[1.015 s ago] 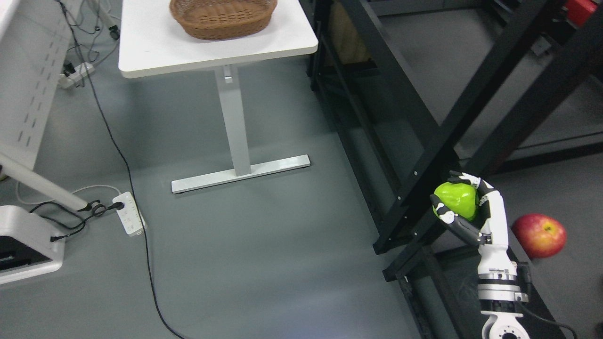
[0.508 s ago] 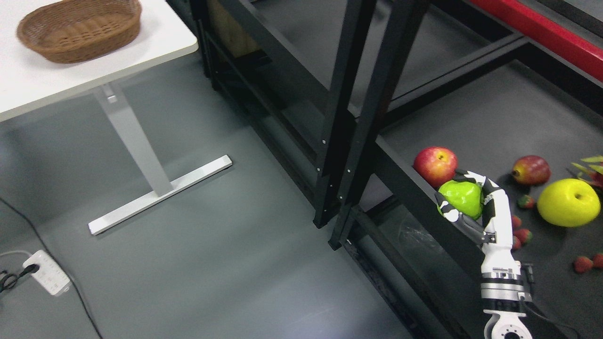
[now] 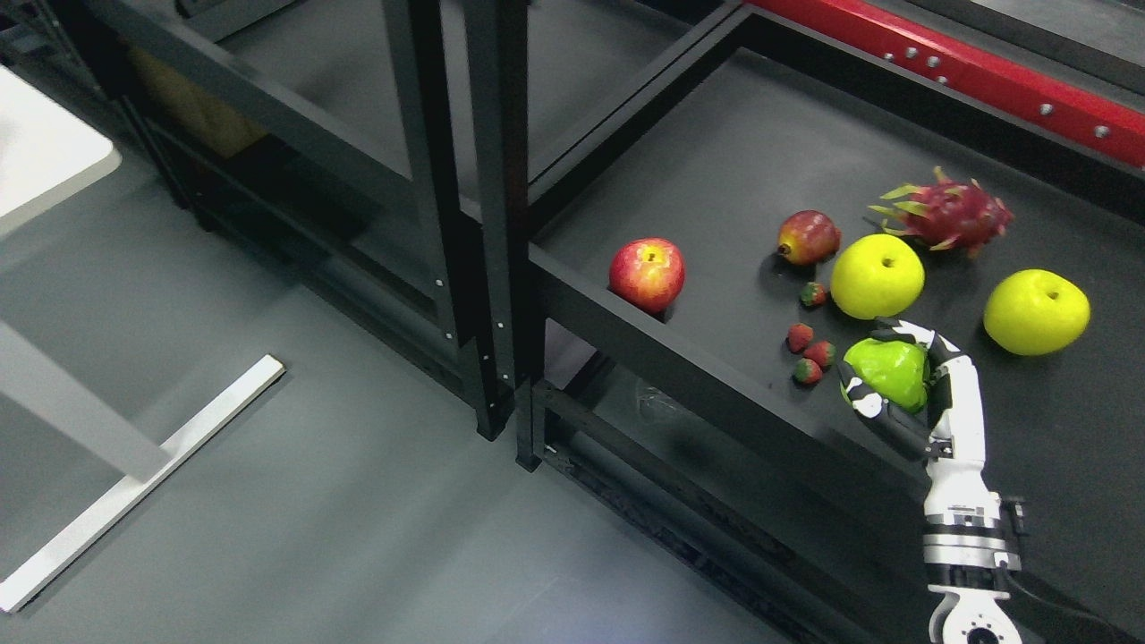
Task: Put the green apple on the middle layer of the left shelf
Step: 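Move the held apple over the shelf's middle layer near the fruits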
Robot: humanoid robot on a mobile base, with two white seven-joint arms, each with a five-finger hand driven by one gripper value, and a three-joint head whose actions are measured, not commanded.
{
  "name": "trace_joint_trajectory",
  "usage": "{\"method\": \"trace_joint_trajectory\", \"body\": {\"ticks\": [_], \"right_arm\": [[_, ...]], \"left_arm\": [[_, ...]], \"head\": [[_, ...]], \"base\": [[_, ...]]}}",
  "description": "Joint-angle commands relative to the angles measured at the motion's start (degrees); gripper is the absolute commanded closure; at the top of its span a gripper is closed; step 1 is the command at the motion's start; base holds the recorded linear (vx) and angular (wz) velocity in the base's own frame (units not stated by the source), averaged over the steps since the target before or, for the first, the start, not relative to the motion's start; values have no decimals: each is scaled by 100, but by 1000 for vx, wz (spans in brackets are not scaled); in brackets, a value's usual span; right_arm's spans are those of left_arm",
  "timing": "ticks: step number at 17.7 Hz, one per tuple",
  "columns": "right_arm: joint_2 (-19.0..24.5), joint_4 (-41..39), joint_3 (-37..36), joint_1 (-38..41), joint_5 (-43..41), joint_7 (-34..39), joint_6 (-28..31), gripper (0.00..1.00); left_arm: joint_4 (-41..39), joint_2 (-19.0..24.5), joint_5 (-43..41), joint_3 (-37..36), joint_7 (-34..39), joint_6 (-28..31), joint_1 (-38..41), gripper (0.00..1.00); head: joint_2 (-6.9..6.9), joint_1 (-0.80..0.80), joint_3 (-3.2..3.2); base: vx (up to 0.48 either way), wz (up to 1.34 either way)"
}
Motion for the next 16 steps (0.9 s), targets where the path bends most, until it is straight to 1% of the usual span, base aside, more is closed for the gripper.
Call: {"method": "trace_joint_trajectory", "body": {"ticks": [1, 11, 16], "right_arm": [[-102, -8, -58, -9, 3, -1, 41, 100], [-102, -8, -58, -53, 3, -45, 41, 100], [-93, 0, -58, -53, 3, -45, 41, 100]], "left_arm": [[0, 100, 0, 0, 3, -9, 53, 0], [0, 100, 0, 0, 3, 0, 53, 0], [0, 100, 0, 0, 3, 0, 53, 0]], "head": [[0, 0, 0], [-1, 0, 0], [-2, 0, 0]], "base": [[86, -656], [151, -617], [179, -361]]}}
